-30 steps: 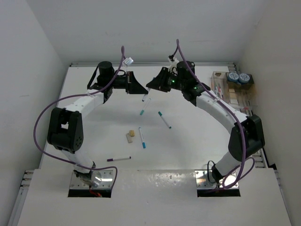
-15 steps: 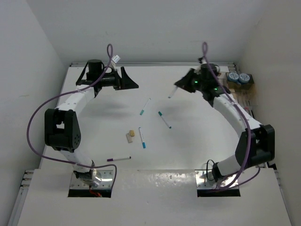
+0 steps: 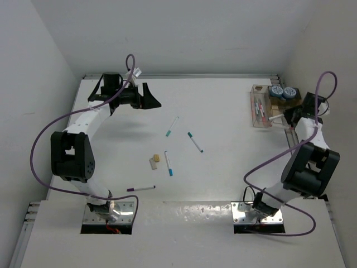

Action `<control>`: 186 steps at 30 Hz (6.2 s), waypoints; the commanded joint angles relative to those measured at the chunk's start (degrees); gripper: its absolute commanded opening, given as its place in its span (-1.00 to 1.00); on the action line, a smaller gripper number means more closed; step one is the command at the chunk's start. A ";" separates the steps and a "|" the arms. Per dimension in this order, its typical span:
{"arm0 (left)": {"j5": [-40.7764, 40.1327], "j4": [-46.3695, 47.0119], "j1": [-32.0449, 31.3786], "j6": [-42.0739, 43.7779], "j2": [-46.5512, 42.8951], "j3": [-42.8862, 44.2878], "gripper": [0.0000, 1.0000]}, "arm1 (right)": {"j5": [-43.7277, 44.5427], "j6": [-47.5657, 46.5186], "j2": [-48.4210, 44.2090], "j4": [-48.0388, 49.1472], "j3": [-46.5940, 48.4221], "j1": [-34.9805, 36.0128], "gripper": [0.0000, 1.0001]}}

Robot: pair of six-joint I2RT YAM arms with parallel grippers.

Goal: Sort the stationery into containers
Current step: Place the pen in the storage box, then pick up the pen from the center of the board.

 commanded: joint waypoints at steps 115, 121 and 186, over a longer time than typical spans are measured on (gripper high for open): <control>-62.18 -28.74 -66.69 73.99 -23.65 -17.65 -1.00 | -37.76 -27.99 -8.91 -24.68 2.84 34.10 0.02; -69.47 -20.04 -71.71 87.18 -27.61 -20.20 -1.00 | -46.27 -21.75 -5.66 -24.50 7.06 36.83 0.16; -72.21 10.29 -71.45 104.25 -33.06 -29.08 -0.25 | -51.58 -33.17 -4.51 -28.10 16.64 57.49 -1.00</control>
